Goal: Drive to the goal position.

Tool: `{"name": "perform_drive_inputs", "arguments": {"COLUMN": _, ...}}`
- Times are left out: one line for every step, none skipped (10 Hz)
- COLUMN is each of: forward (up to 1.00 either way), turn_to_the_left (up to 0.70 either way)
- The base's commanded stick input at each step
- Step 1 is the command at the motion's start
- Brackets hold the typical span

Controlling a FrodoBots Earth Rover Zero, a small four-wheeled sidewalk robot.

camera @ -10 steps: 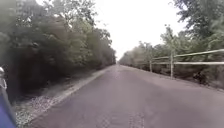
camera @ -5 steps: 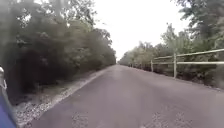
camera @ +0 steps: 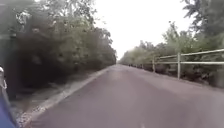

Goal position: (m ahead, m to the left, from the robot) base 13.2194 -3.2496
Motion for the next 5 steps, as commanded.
{"name": "perform_drive_inputs", "arguments": {"forward": 0.7, "turn_to_the_left": 0.0}}
{"name": "perform_drive_inputs", "arguments": {"forward": 0.7, "turn_to_the_left": 0.0}}
{"name": "perform_drive_inputs", "arguments": {"forward": 0.7, "turn_to_the_left": 0.0}}
{"name": "perform_drive_inputs", "arguments": {"forward": 0.7, "turn_to_the_left": 0.0}}
{"name": "perform_drive_inputs", "arguments": {"forward": 0.7, "turn_to_the_left": 0.0}}
